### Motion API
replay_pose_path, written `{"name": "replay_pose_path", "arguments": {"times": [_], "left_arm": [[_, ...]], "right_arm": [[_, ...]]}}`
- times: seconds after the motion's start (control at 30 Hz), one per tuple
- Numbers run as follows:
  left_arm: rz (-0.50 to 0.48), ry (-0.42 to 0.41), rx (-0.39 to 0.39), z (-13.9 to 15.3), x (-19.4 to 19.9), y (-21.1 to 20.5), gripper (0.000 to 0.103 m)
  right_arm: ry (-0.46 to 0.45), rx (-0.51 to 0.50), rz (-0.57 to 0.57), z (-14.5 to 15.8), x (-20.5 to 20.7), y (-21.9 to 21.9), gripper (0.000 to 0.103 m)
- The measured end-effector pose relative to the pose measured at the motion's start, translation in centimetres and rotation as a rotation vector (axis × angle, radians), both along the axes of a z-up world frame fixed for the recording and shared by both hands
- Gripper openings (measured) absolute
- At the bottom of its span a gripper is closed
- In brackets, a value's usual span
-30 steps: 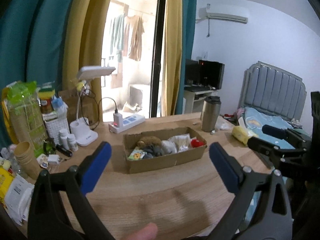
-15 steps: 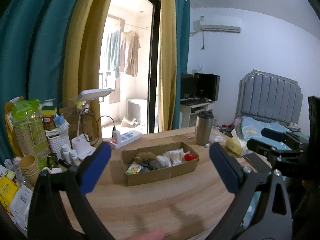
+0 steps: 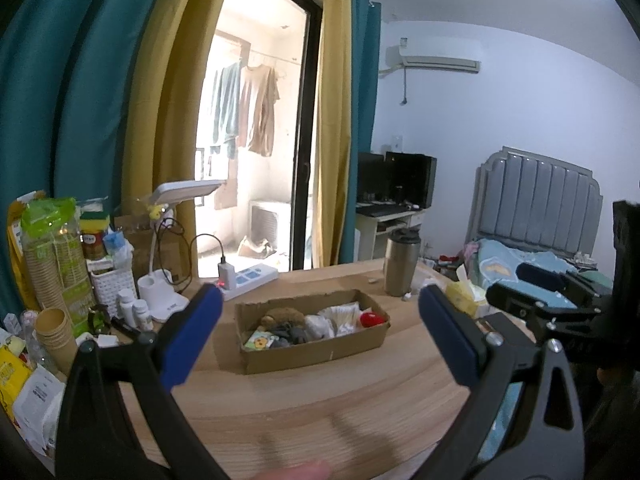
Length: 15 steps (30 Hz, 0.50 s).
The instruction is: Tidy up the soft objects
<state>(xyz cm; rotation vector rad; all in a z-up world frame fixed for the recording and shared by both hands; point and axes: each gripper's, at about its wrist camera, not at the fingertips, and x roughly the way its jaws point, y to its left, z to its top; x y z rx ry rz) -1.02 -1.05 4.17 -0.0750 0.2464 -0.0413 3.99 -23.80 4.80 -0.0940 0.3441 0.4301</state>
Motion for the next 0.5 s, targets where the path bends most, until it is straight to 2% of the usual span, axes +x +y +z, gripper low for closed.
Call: {"name": "replay_pose_path", "arguments": {"times": [0.5], "left_arm": [[0.004,0.005,-0.002,-0.05,0.10,-0.14,0.100]], "right_arm": [[0.003,0.000,-0.007,0.06,0.37,-0.18,0.083]]}}
